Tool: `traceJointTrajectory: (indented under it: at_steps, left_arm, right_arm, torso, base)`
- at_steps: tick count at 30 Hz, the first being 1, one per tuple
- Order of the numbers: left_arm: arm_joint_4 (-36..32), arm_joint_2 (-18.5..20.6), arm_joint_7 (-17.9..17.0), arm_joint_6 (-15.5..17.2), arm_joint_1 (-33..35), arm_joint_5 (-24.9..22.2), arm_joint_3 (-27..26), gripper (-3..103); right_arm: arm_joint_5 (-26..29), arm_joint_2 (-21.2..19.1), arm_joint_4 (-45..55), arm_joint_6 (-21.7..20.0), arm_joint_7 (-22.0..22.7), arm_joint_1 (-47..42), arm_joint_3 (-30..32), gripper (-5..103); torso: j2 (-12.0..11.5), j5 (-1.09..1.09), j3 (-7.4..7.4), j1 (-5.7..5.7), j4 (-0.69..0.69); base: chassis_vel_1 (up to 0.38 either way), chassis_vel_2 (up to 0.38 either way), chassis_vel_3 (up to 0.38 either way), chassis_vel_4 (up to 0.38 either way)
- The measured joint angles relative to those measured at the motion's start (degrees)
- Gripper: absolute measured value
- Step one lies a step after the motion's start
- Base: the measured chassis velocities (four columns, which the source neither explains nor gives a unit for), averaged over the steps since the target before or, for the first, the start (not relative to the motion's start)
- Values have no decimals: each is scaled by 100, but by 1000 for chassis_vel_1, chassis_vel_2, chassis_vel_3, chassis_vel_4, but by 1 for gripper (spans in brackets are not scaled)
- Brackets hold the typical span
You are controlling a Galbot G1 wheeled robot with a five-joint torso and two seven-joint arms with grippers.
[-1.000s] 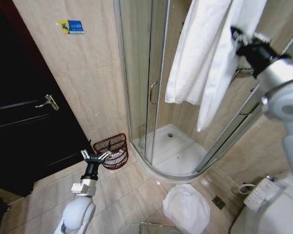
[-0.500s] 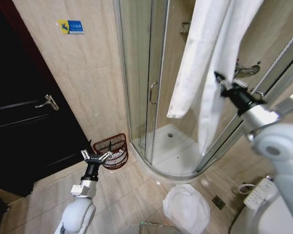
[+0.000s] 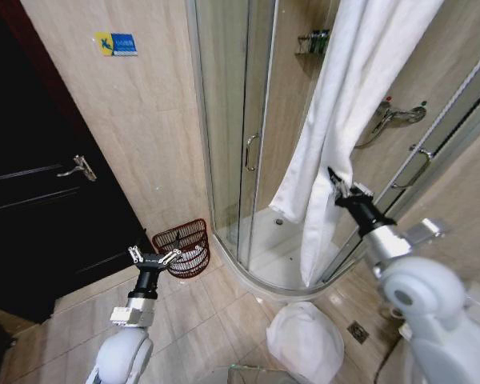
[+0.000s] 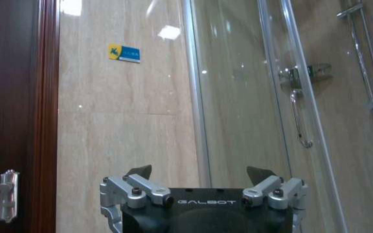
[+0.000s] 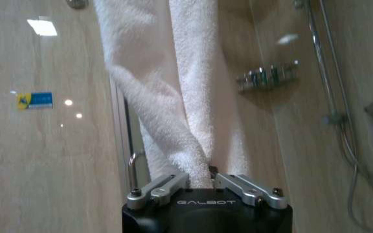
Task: Discard the used towel into the hamper.
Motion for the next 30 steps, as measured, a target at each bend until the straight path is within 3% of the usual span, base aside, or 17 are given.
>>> traceJointTrajectory:
  at_steps: [6,15,17,21,28,30]
  left_arm:
    - [-18,3,79,-82,71,-88,-128,99]
    - [107,-5,181,-220,79,-183,-209,100]
    - [147,-30,202,-224,40,-201,-205,96]
    - [217,-69,228,-212,-24,-204,-162,98]
    - [300,-119,245,-208,-103,-225,-120,99]
    - [329,-131,253,-216,-130,-236,-115,101]
  right_arm:
    - [-814,566,-163,332,-512,-590,-109,4]
    - [-1498,1112,-335,600,-766,-1023,-250,4]
    - [-1748,1302,-417,726,-801,-1154,-301,4]
    - [-2226,1592,-543,995,-889,-1395,-322,4]
    - [-2389,1754,-299,1070,-925,-1700,-321,4]
    - [-2389,1752,-189,1082,-905,-1684,-299,4]
  torso:
    - [0,0,0,0,0]
    - [0,-1,0,0,0]
    - [0,0,0,0,0]
    - [0,1,0,1,0]
    - [-1,3,2,1,-2]
    - [0,-6,-1,0,-1]
  base:
    - [0,0,0,0]
    - [0,0,0,0]
    - [0,0,0,0]
    - [0,0,0,0]
    - [0,0,0,0]
    - [0,0,0,0]
